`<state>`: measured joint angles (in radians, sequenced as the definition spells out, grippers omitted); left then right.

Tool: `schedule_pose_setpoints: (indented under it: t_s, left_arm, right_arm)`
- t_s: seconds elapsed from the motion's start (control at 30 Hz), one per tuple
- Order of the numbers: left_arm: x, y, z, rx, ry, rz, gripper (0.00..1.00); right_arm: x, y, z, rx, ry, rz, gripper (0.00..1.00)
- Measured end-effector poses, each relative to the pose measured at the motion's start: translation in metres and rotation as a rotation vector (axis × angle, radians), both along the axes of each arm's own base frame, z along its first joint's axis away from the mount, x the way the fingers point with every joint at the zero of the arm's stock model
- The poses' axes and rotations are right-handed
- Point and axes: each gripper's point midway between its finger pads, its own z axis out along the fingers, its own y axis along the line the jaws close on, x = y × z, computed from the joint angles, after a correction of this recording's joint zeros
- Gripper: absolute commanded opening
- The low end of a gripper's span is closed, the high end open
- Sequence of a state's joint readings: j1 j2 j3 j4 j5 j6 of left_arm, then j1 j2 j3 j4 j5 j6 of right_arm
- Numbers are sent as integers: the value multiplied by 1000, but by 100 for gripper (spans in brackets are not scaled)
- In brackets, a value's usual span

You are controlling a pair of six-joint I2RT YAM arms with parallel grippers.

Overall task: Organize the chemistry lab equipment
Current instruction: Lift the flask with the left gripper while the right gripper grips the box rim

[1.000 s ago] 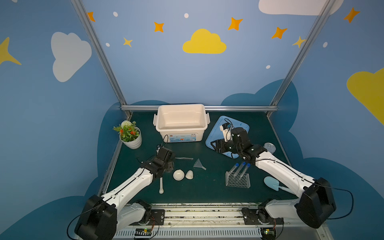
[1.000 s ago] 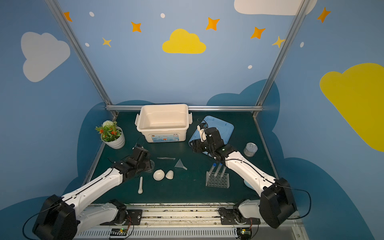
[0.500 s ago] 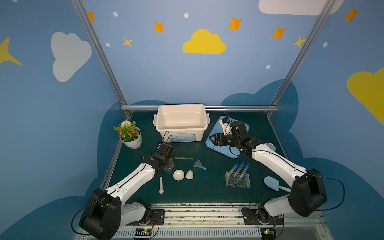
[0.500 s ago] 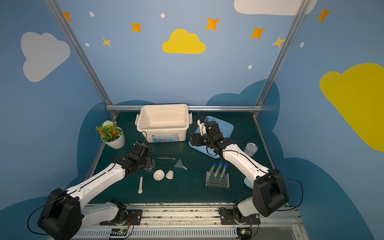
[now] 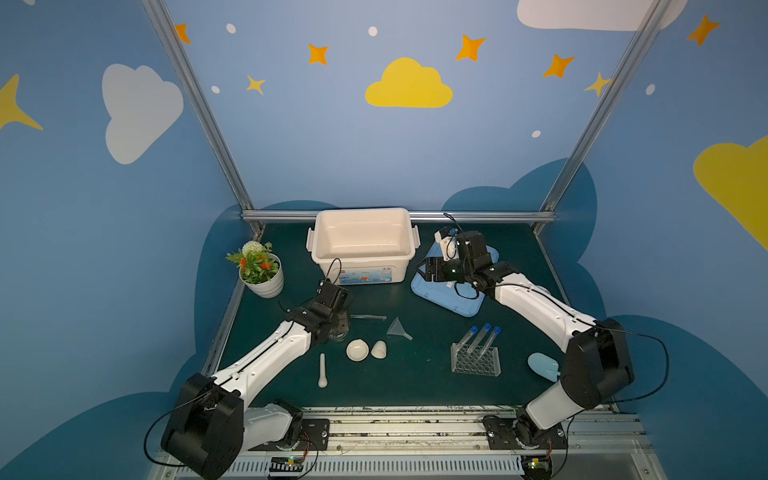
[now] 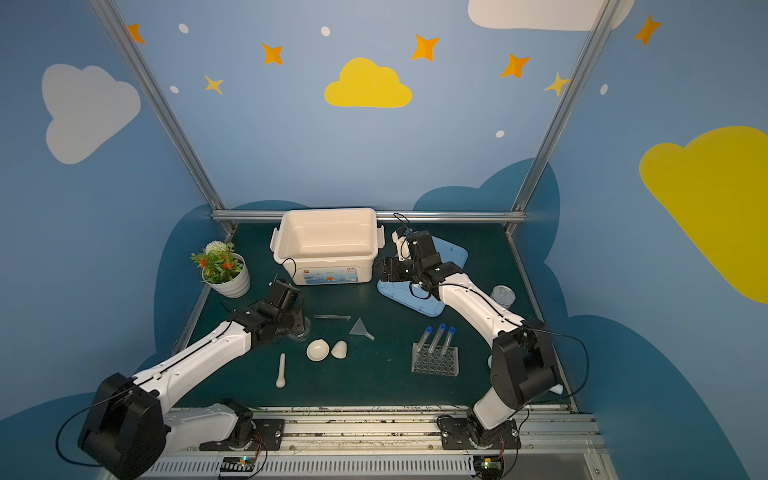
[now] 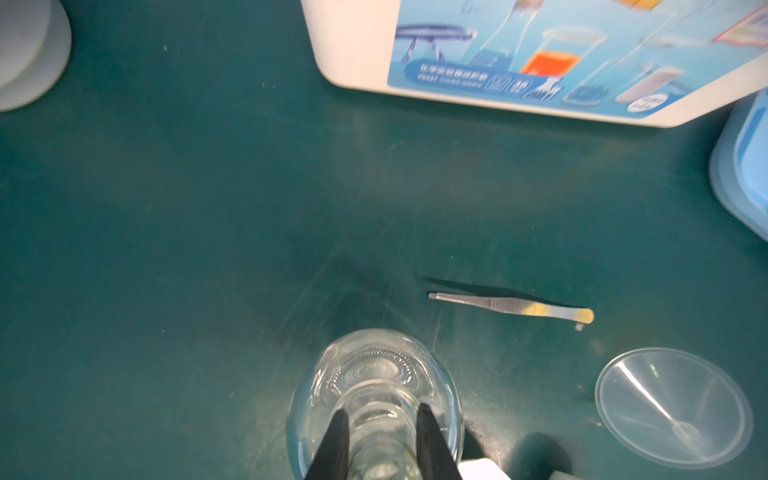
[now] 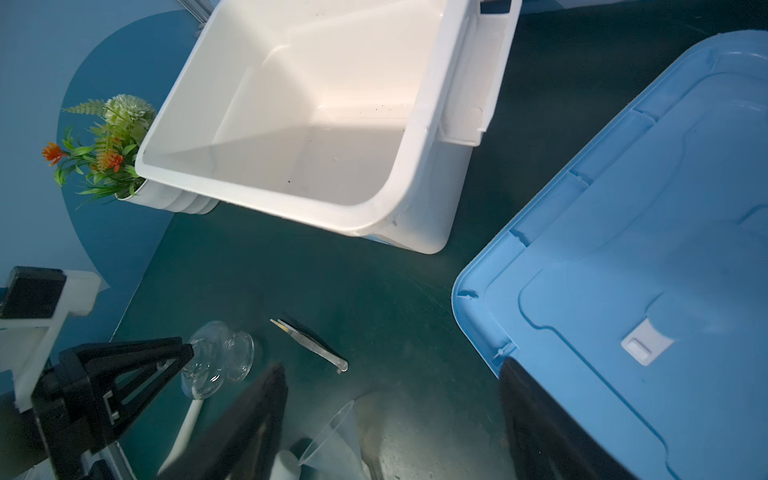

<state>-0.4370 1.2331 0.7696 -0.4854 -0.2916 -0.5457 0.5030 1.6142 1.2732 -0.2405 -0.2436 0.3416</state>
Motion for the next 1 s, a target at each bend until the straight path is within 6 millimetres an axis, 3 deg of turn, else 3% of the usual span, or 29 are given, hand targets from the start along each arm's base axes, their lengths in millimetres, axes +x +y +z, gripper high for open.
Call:
schedule_pose_setpoints:
  t_s: [0.3, 0.6, 0.9, 1.0]
  left_arm:
    - [6, -2, 21, 14, -19, -24, 3]
    - [19, -5, 64, 24, -100, -58, 3]
    - [32, -5, 98, 33, -171, -87, 3]
    - [37, -3, 110, 30, -195, -89, 3]
  right_arm:
    - [31, 18, 9, 67, 55, 30, 76]
    - [64, 39, -10, 67, 147, 47, 55]
    - [75, 43, -22, 26, 215, 33, 52]
    - [78, 44, -18, 24, 213, 34, 44]
